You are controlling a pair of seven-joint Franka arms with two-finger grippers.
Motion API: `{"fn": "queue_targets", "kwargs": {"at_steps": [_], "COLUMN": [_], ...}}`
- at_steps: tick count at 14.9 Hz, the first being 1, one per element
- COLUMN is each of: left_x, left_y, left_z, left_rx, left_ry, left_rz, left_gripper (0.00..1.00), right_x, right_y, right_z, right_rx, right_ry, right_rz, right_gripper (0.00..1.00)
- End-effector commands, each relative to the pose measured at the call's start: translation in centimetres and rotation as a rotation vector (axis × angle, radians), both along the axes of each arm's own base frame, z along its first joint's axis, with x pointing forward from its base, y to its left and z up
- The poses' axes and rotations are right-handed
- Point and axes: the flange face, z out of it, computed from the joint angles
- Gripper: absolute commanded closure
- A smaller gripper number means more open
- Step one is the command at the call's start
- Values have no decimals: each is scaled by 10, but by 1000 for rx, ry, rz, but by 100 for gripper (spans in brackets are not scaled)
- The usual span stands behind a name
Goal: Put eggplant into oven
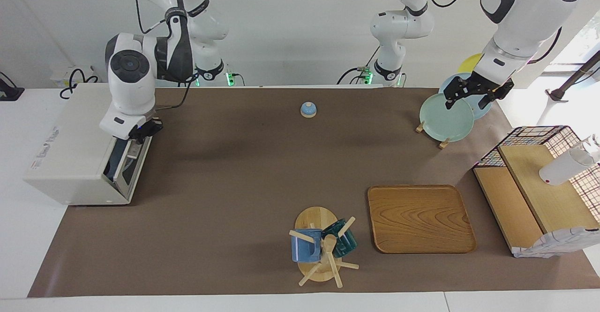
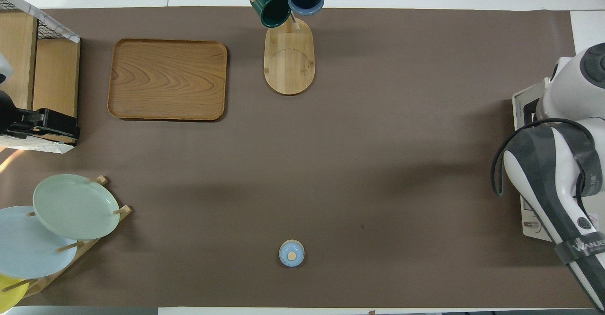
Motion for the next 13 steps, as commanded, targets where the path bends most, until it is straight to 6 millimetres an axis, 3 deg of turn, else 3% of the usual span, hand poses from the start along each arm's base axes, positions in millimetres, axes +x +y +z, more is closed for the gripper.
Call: {"fn": "queue_targets", "kwargs": {"at_steps": [1,3,5,7,10,13], "left_x": [-1,-1,-1,-1,-1,-1], "left_y": [2,2,2,2,2,2], "left_z": [4,4,4,4,4,4], "left_rx": [20,20,20,21,21,20], "left_ry": [-1,-2,-3,-1,-1,-1], "left_rz": [1,1,2,2,2,1], "left_gripper": [0,0,0,0,0,0], "right_x": [4,0,-6,-9,-1,3], "right_y": [-19,-28,-28,-31,-13,6], "right_z": [-26,-23,-7,5,43,65], "right_rx": [-8,15,76,78,156,270], "right_ry": [41,59,50,57,38,-8], "right_rz": [7,-7,-18,-27,-66,-140], "right_gripper": [100,100,100,91,81,71]}}
